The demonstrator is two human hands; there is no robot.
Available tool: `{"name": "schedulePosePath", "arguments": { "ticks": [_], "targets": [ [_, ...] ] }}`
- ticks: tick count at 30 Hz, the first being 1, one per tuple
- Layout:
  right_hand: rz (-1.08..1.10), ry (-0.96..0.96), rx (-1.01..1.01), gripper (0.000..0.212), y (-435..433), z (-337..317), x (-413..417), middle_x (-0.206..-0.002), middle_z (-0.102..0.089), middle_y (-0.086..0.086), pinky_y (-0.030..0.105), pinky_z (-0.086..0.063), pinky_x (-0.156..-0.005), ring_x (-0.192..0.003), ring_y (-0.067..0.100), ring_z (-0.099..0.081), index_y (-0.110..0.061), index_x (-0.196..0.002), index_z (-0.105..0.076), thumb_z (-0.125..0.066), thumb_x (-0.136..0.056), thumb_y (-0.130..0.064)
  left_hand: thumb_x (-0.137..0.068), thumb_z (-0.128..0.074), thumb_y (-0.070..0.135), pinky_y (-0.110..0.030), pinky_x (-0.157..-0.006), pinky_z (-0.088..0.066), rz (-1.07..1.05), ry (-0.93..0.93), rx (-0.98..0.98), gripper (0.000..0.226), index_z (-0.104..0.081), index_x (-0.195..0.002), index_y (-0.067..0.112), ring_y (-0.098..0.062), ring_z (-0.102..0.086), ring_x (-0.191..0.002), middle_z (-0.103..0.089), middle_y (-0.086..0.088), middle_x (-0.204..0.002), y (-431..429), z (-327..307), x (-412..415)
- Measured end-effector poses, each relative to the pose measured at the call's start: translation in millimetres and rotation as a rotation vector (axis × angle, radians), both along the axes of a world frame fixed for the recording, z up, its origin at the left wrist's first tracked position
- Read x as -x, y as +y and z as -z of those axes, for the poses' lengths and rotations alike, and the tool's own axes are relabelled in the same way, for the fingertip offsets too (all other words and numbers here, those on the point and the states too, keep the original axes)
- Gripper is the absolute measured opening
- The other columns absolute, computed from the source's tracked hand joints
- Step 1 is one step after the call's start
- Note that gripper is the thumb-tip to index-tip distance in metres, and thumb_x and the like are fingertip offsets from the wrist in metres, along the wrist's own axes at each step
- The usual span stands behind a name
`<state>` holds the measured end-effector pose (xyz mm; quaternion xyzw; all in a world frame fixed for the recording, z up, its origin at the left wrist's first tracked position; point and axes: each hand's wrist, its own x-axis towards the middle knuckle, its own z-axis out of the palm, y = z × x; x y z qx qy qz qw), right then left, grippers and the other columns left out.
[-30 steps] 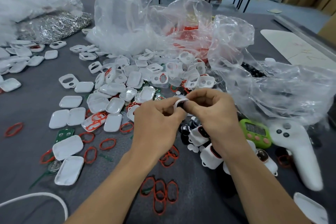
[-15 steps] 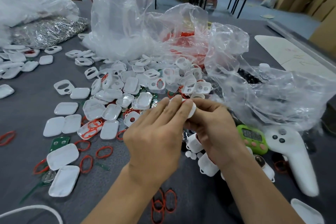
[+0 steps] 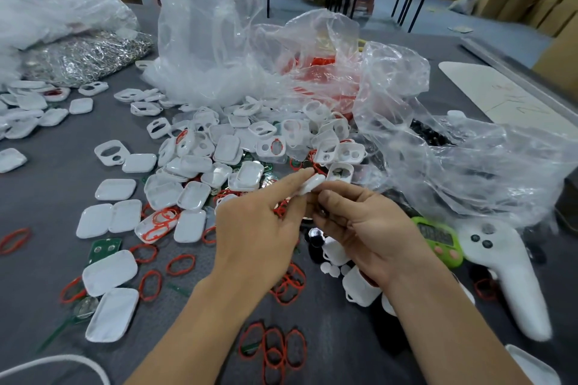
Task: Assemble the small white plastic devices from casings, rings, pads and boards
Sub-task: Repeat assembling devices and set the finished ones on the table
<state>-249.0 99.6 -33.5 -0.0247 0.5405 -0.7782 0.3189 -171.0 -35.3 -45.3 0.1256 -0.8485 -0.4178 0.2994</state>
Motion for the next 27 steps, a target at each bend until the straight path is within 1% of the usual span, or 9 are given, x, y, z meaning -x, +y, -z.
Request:
{"name": "schedulePosePath", "arguments": {
  "ticks": [2, 4, 7, 9, 13, 19, 23, 25, 27],
  "targets": [
    [0.034, 0.015, -0.026, 0.033, 0.0, -1.4, 0.4, -0.082, -0.078, 0.014, 0.022, -0.060, -0.060, -0.070, 0.019, -0.077, -0.008, -0.076, -0.082, -0.058, -0.094, 0.006, -0.091, -0.072, 0.035, -0.032, -0.084, -0.057, -0.014, -0.032, -0.088, 0.029, -0.074, -0.116, 0.050, 0.003, -0.071, -0.083, -0.077, 0.023, -0.094, -0.3, -0.2, 1.7],
    [0.084, 0.001, -0.036, 0.032, 0.5, -2.1, 1.8, -0.084, -0.077, 0.017, 0.024, -0.061, -0.063, -0.071, 0.021, -0.077, -0.006, -0.076, -0.081, -0.058, -0.096, 0.007, -0.088, -0.078, 0.030, -0.033, -0.087, -0.058, -0.035, -0.041, -0.160, 0.031, -0.075, -0.111, 0.052, 0.009, -0.070, -0.089, -0.075, 0.031, -0.095, -0.6, -2.1, 2.8],
    [0.153, -0.031, -0.071, 0.029, 4.8, -1.4, 5.9, -0.090, -0.078, 0.019, 0.028, -0.063, -0.066, -0.079, 0.025, -0.077, -0.001, -0.083, -0.079, -0.056, -0.098, 0.007, -0.084, -0.081, 0.032, -0.030, -0.083, -0.059, -0.067, -0.034, -0.183, 0.042, -0.067, -0.096, 0.069, 0.013, -0.068, -0.083, -0.069, 0.041, -0.084, -1.4, -6.2, 2.0],
    [0.177, -0.043, -0.073, 0.032, 8.6, -0.9, 8.5, -0.095, -0.078, 0.020, 0.030, -0.063, -0.069, -0.085, 0.028, -0.077, 0.002, -0.086, -0.079, -0.052, -0.094, 0.018, -0.082, -0.083, 0.032, -0.030, -0.080, -0.059, -0.079, -0.041, -0.176, 0.050, -0.062, -0.083, 0.078, 0.014, -0.067, -0.078, -0.067, 0.043, -0.077, -2.2, -8.3, 2.2],
    [0.135, 0.047, -0.093, 0.049, 13.1, 1.6, 9.4, -0.101, -0.079, 0.015, 0.033, -0.061, -0.089, -0.086, 0.024, -0.078, -0.001, -0.097, -0.077, -0.047, -0.081, 0.034, -0.079, -0.085, 0.030, -0.031, -0.078, -0.060, -0.086, -0.035, -0.172, 0.055, -0.060, -0.076, 0.079, 0.013, -0.067, -0.075, -0.066, 0.043, -0.073, -2.2, -9.2, 3.3],
    [0.108, 0.256, -0.131, 0.043, 10.2, -0.1, 3.5, -0.093, -0.080, 0.011, 0.019, -0.058, -0.070, -0.084, 0.016, -0.076, -0.012, -0.086, -0.080, -0.061, -0.083, 0.026, -0.077, -0.087, 0.027, -0.031, -0.077, -0.059, -0.051, -0.014, -0.200, 0.050, -0.066, -0.080, 0.073, 0.011, -0.069, -0.076, -0.069, 0.039, -0.075, -3.3, -4.9, 4.4],
    [0.092, 0.213, -0.089, 0.034, 8.3, -4.0, 1.0, -0.088, -0.079, 0.014, 0.024, -0.061, -0.069, -0.078, 0.021, -0.078, -0.011, -0.079, -0.081, -0.066, -0.085, 0.018, -0.078, -0.087, 0.027, -0.027, -0.070, -0.058, -0.022, 0.017, -0.231, 0.033, -0.077, -0.089, 0.056, 0.009, -0.070, -0.075, -0.071, 0.035, -0.077, -5.7, 1.7, 5.8],
    [0.105, 0.247, -0.122, 0.026, 6.9, -5.5, -0.2, -0.084, -0.078, 0.017, 0.025, -0.061, -0.065, -0.073, 0.024, -0.077, -0.010, -0.083, -0.081, -0.067, -0.090, 0.012, -0.079, -0.086, 0.026, -0.028, -0.075, -0.060, 0.029, 0.024, -0.304, 0.029, -0.079, -0.094, 0.049, 0.005, -0.073, -0.081, -0.075, 0.029, -0.083, -6.4, 3.1, 7.0],
    [0.118, 0.368, -0.213, 0.022, 5.8, -6.6, -2.3, -0.079, -0.078, 0.017, 0.026, -0.060, -0.060, -0.065, 0.024, -0.075, -0.012, -0.085, -0.081, -0.071, -0.090, 0.007, -0.082, -0.085, 0.023, -0.033, -0.083, -0.061, 0.106, 0.011, -0.412, 0.028, -0.080, -0.098, 0.045, -0.002, -0.076, -0.086, -0.078, 0.019, -0.086, -7.4, 2.7, 8.2]
  ]
}}
